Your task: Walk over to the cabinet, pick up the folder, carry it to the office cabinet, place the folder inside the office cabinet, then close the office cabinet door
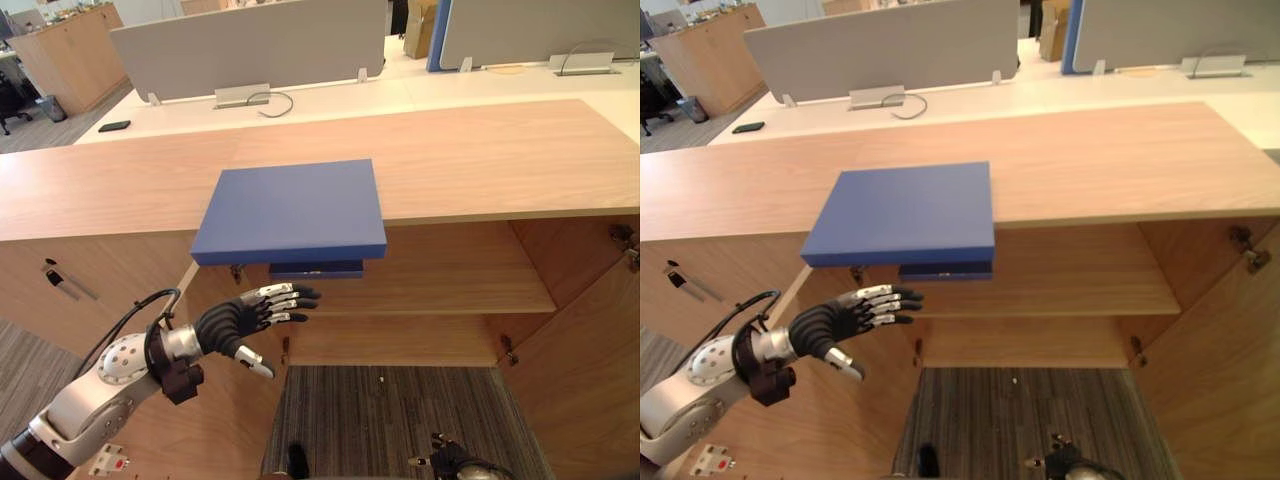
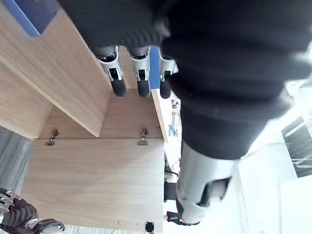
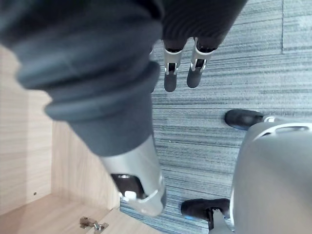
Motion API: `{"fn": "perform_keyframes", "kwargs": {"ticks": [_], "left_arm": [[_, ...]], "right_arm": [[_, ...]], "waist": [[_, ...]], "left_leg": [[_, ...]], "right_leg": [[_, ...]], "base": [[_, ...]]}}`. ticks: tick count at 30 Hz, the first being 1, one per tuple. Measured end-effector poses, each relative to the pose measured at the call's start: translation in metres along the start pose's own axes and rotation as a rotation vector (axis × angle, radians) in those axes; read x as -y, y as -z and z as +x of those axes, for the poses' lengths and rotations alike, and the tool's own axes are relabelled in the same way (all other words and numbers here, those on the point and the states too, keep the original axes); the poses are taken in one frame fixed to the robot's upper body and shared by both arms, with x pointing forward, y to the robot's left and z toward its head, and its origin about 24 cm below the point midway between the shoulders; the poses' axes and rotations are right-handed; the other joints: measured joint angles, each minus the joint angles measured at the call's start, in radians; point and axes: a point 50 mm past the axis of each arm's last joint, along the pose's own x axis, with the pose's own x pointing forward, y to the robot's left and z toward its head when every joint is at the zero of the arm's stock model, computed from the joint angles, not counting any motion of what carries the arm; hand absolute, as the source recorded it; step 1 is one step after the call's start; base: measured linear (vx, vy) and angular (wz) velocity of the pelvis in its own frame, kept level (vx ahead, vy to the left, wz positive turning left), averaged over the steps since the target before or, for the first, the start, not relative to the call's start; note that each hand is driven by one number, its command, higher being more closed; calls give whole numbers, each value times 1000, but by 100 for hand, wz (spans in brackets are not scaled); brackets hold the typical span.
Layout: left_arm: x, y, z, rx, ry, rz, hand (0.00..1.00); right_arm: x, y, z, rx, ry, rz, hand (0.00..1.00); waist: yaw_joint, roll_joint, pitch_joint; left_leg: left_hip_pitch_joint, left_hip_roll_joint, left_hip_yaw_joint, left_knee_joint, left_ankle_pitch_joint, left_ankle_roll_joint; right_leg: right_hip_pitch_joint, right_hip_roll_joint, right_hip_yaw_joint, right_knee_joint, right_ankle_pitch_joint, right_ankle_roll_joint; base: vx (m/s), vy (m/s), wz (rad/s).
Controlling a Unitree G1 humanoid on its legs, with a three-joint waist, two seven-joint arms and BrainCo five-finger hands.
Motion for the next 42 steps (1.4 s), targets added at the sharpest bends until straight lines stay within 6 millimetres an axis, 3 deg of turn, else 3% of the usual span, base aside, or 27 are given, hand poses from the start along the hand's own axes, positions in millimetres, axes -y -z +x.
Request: {"fn": "perform_keyframes", "kwargs": {"ticks": [4,8,12,15,16,21,22,24,30,36,42], "left_arm": [[2,-9,3,-8,67,32,0],[6,-31,7,46,123,102,0],[-8,-66,-2,212,-5,258,0],[-14,-75,-12,327,-183,331,0],[-16,-72,-18,369,-345,385,0],[-5,-59,-19,357,-712,662,0],[-3,-55,-17,329,-856,812,0],[0,-51,-13,321,-956,901,0],[5,-40,1,205,-1035,1275,0],[-24,-4,-2,-70,-1042,1351,0],[-35,12,-7,-210,-1023,1397,0]], "right_arm": [[0,1,0,3,-3,-18,0],[0,3,-1,6,-5,-32,0],[0,12,-2,-22,-6,-20,0],[0,18,-3,-37,0,8,0],[2,26,-5,-56,13,22,0],[2,39,-7,-114,48,88,0],[0,39,-7,-119,58,91,0],[-3,40,-7,-123,59,91,0],[-13,47,-9,-139,68,68,0],[-9,39,-8,-101,81,60,0],[-9,39,-9,-102,81,58,0]], "waist": [[3,-5,-13],[6,-8,-22],[14,-15,-36],[27,-17,-36],[40,-20,-38],[56,-46,-45],[57,-54,-42],[53,-64,-41],[33,-72,-42],[26,-73,-41],[23,-83,-41]], "left_leg": [[-1,8,-6,0,5,1],[2,15,-11,0,8,0],[7,20,-17,0,12,-2],[7,24,-21,0,14,-5],[7,27,-26,0,16,-7],[3,29,-39,0,16,-11],[2,29,-41,0,15,-14],[-1,29,-41,0,15,-14],[-7,29,-32,0,19,-8],[7,33,-33,-1,13,-15],[26,25,-28,-1,-2,-17]], "right_leg": [[5,11,0,-6,9,4],[8,18,0,-7,10,4],[15,23,0,-7,10,3],[15,27,-1,-6,10,3],[15,30,-3,-6,9,2],[17,36,-11,-6,5,-3],[16,37,-12,-6,4,-5],[13,36,-11,-6,4,-5],[2,35,-2,-8,9,2],[17,39,-3,-16,3,-7],[41,31,-2,-35,1,-10]], "base": [[28,-31,1],[0,0,0],[-8,-2,0],[-47,1,3],[-47,2,5],[-27,-2,6],[0,0,0],[0,0,0],[14,0,-3],[4,-1,-1],[22,2,-2]]}}
